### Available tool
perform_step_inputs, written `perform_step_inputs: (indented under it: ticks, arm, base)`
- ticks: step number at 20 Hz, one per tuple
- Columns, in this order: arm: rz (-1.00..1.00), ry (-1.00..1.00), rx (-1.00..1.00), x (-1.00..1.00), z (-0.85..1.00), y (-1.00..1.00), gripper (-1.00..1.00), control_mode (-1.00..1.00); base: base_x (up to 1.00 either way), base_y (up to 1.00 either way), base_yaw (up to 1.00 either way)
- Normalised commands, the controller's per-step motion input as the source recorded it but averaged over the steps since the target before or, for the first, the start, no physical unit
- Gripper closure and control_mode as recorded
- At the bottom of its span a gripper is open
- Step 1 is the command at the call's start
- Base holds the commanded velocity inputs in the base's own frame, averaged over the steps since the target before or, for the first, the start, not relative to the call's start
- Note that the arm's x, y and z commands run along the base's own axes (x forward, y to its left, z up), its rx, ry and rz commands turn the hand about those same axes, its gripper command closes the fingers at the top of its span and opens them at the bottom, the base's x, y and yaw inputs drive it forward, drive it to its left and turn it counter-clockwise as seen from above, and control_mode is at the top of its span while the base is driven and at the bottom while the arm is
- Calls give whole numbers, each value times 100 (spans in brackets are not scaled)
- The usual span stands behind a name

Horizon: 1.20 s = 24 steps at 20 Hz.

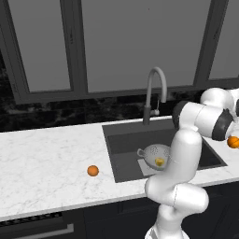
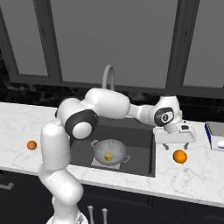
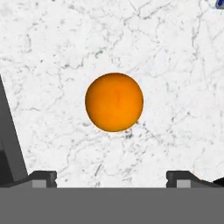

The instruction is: Put the colander in the sink, put the kiwi, orange, tangerine in the colander, and turn on the sink faucet and pour water over the colander.

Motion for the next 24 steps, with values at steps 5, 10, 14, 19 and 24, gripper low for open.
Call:
perform_step_inputs:
  ticks: [5,10,14,19,24]
  arm:
    - [0,1,15,10,-44,-62,-100,-100]
    - [0,0,12,25,-47,-9,-100,-100]
    - [0,0,12,32,-17,0,-100,-100]
    - [0,0,4,20,-16,0,-100,-100]
    - [0,-3,1,-15,-1,7,-100,-100]
  base:
    - [0,0,0]
    - [0,0,0]
    - [0,0,0]
    - [0,0,0]
    - [0,0,0]
